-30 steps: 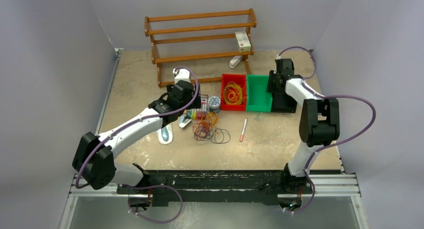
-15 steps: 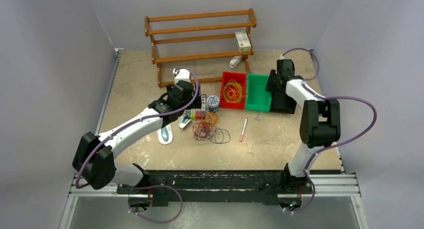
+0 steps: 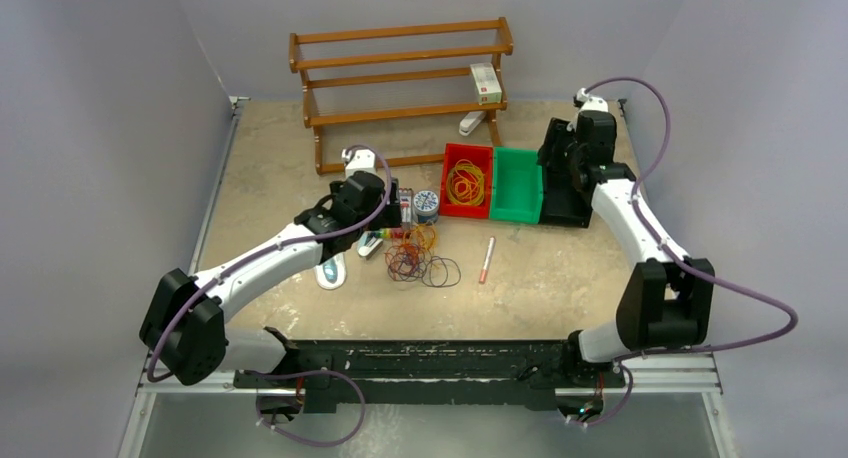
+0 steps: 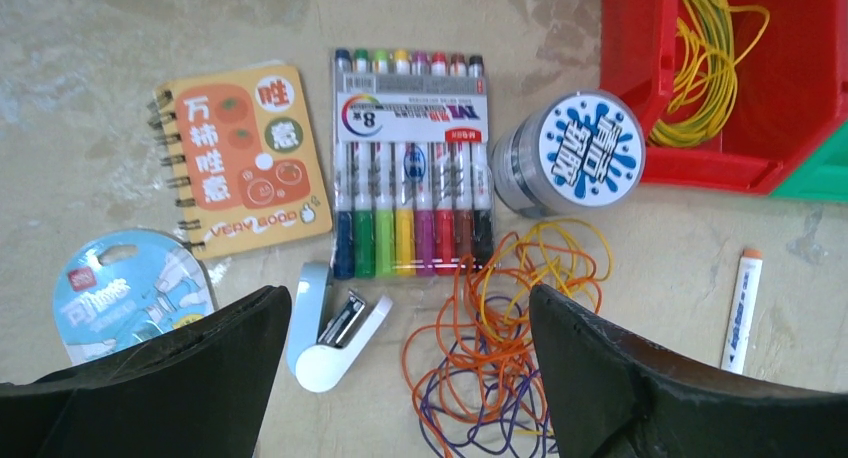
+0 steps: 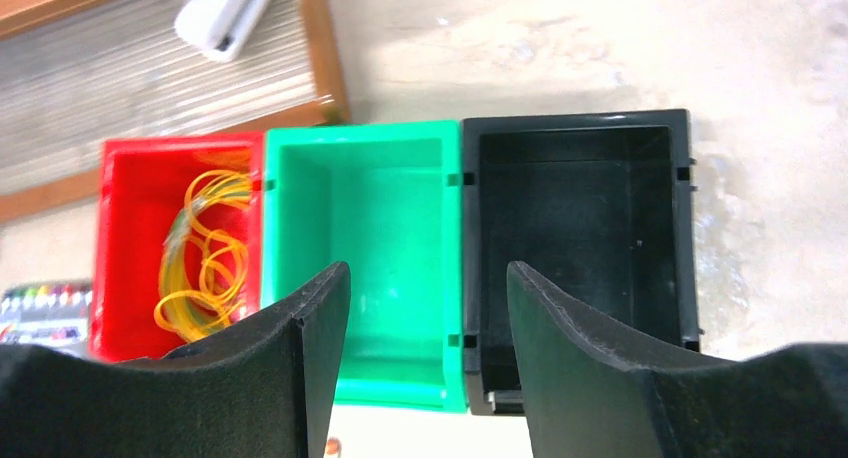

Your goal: Untangle the cables

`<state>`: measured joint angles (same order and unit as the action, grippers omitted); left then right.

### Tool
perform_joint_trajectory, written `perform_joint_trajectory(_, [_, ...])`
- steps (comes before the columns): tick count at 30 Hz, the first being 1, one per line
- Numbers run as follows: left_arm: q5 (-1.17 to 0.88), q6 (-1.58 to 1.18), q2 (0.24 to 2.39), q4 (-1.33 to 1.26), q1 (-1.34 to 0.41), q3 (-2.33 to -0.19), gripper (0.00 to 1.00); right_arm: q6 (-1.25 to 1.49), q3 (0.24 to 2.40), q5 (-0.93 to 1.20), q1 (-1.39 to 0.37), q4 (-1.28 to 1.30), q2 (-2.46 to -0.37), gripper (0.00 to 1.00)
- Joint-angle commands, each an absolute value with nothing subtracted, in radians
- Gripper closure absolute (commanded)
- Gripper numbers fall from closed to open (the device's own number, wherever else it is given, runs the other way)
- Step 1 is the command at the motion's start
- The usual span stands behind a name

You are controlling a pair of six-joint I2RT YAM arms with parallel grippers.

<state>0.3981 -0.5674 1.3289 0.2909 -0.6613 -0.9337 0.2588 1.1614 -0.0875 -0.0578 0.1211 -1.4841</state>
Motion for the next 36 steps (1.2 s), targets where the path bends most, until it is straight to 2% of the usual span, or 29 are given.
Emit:
perform_joint_trajectory(1, [0.328, -0.63, 1.318, 0.24, -0.654, -0.884, 0.13, 0.188, 1.12, 0.106, -0.077, 0.04, -1.404, 0.38])
perform_joint_trajectory(8, [0.288, -0.635, 1.326, 0.173, -0.654, -0.842, 0.17, 0.252, 1.085, 0.134, -0.314, 0.03, -1.376, 0.41])
perform_joint_trajectory(17, [0.36, -0.649, 1.282, 0.162, -0.653, -0.84, 0.18, 0.402, 0.976, 0.201, -0.544, -0.14, -1.393, 0.45])
perform_joint_trajectory(25, [0.38, -0.666, 1.239, 0.146, -0.653, -0.807, 0.19, 0.483, 0.902, 0.166, -0.602, -0.237, -1.499, 0.53])
perform_joint_trajectory(36, [0.39, -0.618, 1.219, 0.145, -0.653, -0.82, 0.19, 0.499, 0.928, 0.136, -0.615, -0.3, -1.65, 0.57])
